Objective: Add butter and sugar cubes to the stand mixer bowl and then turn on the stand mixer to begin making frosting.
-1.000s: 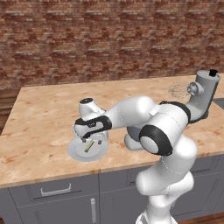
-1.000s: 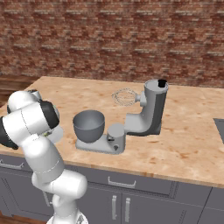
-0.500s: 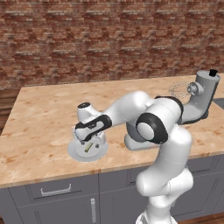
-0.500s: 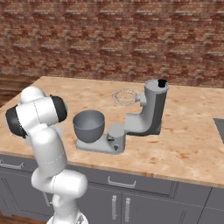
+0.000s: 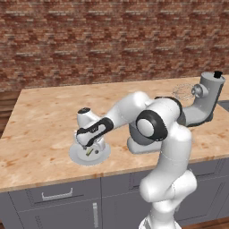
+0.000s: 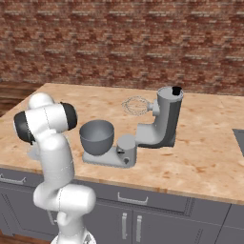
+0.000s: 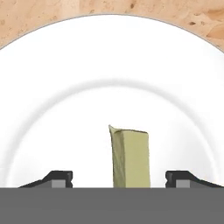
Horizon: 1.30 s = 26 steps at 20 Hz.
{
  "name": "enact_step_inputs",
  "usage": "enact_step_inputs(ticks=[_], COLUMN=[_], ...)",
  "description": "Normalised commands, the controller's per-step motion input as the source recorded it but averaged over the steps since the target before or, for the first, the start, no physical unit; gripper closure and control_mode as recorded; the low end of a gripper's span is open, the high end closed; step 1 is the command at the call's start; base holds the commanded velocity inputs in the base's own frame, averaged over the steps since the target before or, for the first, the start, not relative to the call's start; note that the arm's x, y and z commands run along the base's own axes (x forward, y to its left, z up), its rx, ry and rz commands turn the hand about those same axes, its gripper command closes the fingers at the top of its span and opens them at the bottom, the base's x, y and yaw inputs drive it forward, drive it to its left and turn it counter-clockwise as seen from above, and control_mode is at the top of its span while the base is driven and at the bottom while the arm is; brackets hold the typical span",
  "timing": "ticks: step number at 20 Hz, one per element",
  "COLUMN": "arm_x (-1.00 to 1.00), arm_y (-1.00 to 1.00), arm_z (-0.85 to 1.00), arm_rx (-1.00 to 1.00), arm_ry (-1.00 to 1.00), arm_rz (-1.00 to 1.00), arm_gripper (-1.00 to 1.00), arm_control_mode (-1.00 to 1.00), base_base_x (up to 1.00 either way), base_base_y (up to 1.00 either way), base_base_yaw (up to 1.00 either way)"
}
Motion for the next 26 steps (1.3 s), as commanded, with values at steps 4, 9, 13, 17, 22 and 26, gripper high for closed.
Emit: enact_step_inputs(ticks=[4,9,13,17,22,26], arm_x=[0.00,-0.16,-0.41,-0.52,-0.63,-0.31], arm_y=[0.00,-0.18,-0.61,-0.79,-0.83,-0.83], arm_z=[-0.14,0.27,0.96,1.00,0.99,0.97], arm_rx=[0.00,0.08,0.19,0.22,0.14,0.03], arm_ry=[0.00,-0.03,-0.13,-0.13,-0.12,-0.05], arm_rz=[-0.09,-0.13,-0.15,-0.14,-0.14,-0.17], arm_gripper=[1.00,1.00,1.00,1.00,1.00,1.00], arm_control_mode=[-1.00,-1.00,-1.00,-1.00,-1.00,-1.00], base_base_x=[0.00,0.00,0.00,0.00,0.00,0.00], base_base_y=[0.00,0.00,0.00,0.00,0.00,0.00], base_base_yaw=[0.00,0.00,0.00,0.00,0.00,0.00])
